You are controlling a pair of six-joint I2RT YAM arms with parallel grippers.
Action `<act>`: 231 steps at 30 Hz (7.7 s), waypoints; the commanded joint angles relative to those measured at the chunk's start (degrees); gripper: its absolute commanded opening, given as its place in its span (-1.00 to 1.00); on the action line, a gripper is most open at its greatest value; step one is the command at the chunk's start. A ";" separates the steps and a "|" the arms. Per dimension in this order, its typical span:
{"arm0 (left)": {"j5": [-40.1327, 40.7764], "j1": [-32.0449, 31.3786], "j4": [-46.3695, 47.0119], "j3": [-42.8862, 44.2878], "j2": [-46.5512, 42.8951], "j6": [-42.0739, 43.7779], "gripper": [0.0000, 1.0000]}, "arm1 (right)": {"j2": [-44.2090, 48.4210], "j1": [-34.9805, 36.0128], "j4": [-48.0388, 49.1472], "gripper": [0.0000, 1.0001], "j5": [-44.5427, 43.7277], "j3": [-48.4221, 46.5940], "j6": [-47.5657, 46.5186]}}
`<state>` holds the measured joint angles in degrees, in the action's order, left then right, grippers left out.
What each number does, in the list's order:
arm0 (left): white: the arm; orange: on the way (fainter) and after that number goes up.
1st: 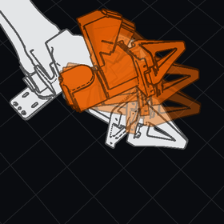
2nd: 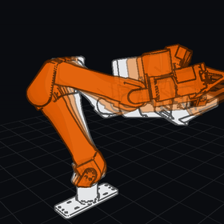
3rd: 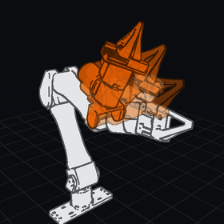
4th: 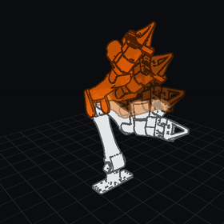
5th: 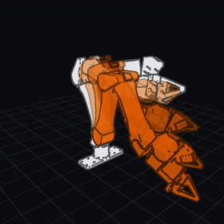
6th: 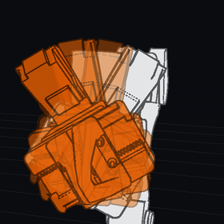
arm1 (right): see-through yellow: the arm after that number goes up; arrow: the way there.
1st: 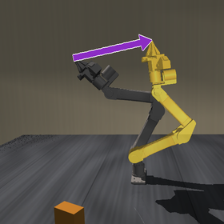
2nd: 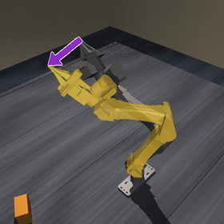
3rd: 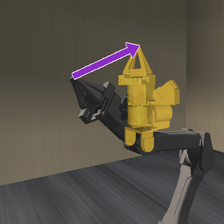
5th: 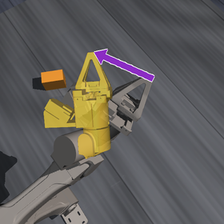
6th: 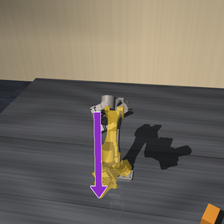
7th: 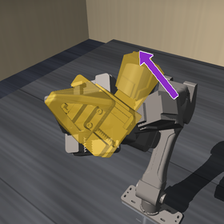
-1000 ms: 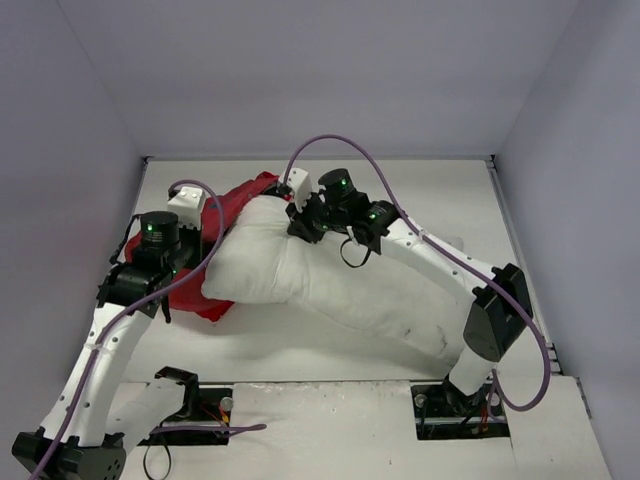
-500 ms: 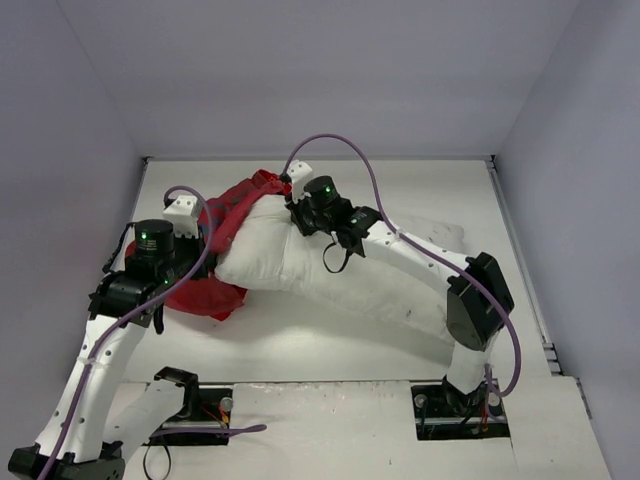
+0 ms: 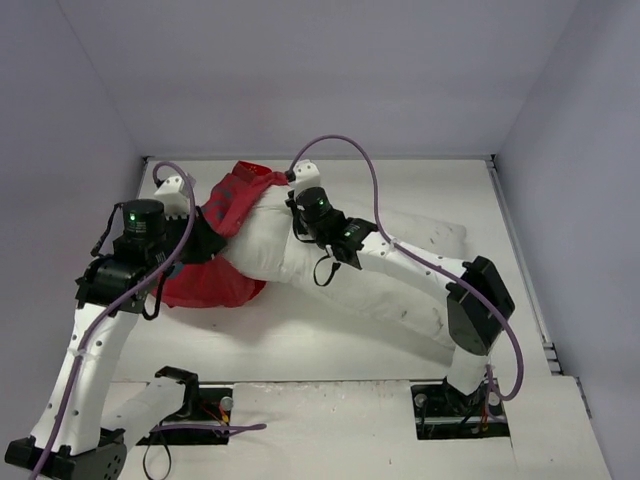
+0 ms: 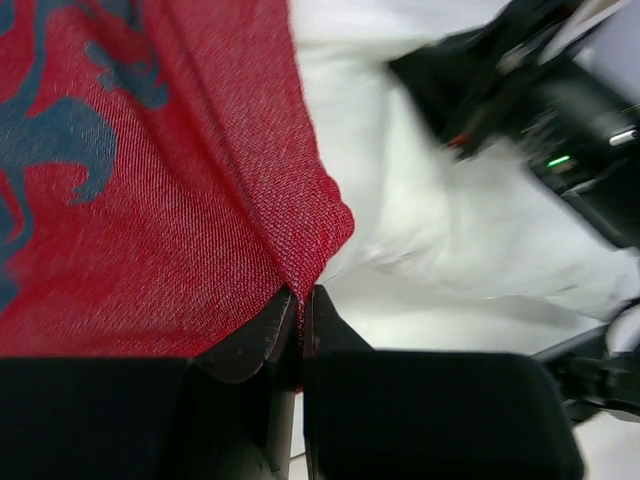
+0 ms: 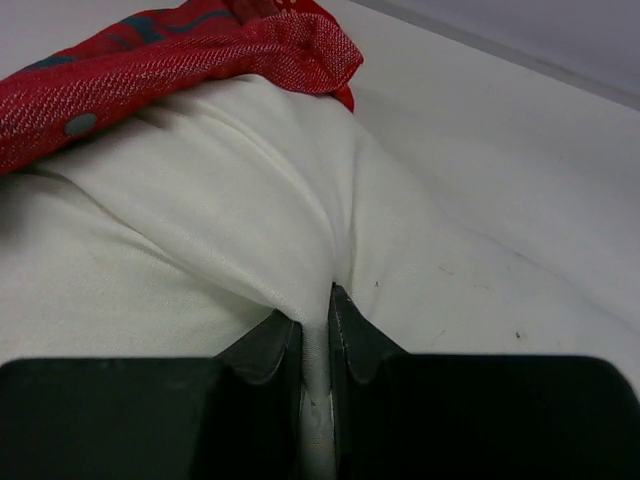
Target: Put the pillow into the pillowcase
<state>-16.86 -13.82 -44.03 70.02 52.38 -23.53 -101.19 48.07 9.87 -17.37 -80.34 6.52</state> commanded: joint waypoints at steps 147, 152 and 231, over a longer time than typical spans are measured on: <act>-17.50 -26.61 34.41 28.53 33.23 -7.83 -1.00 | 21.12 -15.73 23.18 -1.00 44.54 20.65 0.77; -18.04 -26.78 36.31 18.50 31.38 -8.91 -1.00 | 16.99 -17.49 23.79 -1.00 38.29 25.93 3.49; 41.57 -29.78 7.56 16.19 24.51 -4.16 0.43 | 15.16 -22.05 1.21 0.74 38.45 9.06 -3.90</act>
<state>23.92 -46.02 -37.98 82.61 72.77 -31.81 -83.44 27.70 9.32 18.57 -67.70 2.79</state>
